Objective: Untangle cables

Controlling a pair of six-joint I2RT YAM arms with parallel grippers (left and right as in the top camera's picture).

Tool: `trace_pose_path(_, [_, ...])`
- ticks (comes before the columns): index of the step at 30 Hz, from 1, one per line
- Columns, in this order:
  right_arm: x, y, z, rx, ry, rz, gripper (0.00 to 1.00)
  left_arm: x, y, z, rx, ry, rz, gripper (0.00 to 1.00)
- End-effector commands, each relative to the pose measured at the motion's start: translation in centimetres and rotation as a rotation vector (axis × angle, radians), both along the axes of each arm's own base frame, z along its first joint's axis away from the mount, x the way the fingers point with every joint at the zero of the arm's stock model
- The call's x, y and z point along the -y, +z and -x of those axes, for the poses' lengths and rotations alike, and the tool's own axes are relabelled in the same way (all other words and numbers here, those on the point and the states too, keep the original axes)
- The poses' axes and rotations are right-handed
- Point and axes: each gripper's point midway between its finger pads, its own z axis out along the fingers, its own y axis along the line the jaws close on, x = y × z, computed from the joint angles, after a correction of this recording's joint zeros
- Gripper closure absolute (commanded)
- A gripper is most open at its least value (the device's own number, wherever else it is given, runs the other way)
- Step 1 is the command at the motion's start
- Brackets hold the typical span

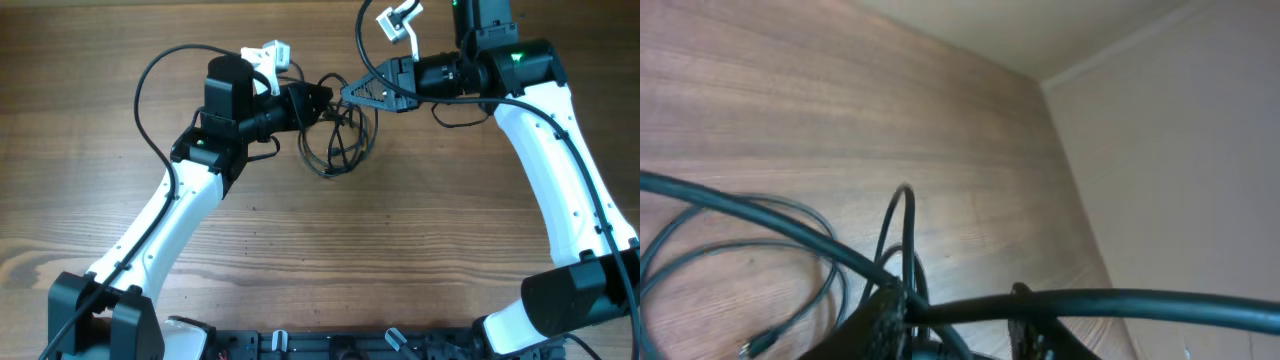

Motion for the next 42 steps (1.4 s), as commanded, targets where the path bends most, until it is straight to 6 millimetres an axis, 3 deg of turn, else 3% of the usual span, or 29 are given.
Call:
trace_pose_path(1, [-0.7, 1.4, 1.6, -0.053, 0.051, -0.057, 0.96, 0.3, 0.9, -0.5, 0.046, -0.004, 0.015, 0.62])
trace_pose_path(5, [-1.0, 1.4, 1.8, -0.082, 0.050, -0.051, 0.96, 0.1, 1.4, -1.1, 0.041, 0.042, 0.041, 0.62])
trace_pose_path(9, [-1.1, 1.3, 1.9, -0.100, 0.046, -0.047, 0.96, -0.2, 1.4, -1.4, 0.021, 0.073, 0.053, 0.96])
trace_pose_path(20, [-1.2, 1.3, 1.8, -0.115, 0.038, -0.042, 0.96, -0.2, 1.0, -1.3, -0.021, 0.094, 0.069, 0.96])
trace_pose_path(23, [-1.2, 1.3, 1.8, -0.114, 0.038, -0.042, 0.96, 0.6, 1.3, -0.9, 0.034, 0.041, 0.041, 0.82])
trace_pose_path(28, [-1.0, 1.3, 1.6, -0.112, 0.033, -0.043, 0.96, 1.3, 1.1, 0.3, 0.151, -0.107, -0.043, 0.76])
trace_pose_path(30, [-0.7, 1.3, 1.3, -0.110, 0.023, -0.043, 0.96, 0.7, 0.2, 0.5, 0.157, -0.124, -0.094, 0.74])
trace_pose_path(33, [-0.1, 1.4, 0.7, -0.097, 0.002, -0.047, 0.96, -1.1, -0.6, 0.8, 0.164, -0.174, -0.124, 0.60])
trace_pose_path(38, [0.2, 1.6, 0.2, -0.075, -0.007, -0.054, 0.96, -2.5, 1.1, 2.4, 0.286, -0.358, -0.046, 0.56])
trace_pose_path(42, [0.2, 1.6, 0.2, -0.075, -0.006, -0.054, 0.96, -1.7, 1.6, 3.4, 0.353, -0.438, -0.036, 0.53])
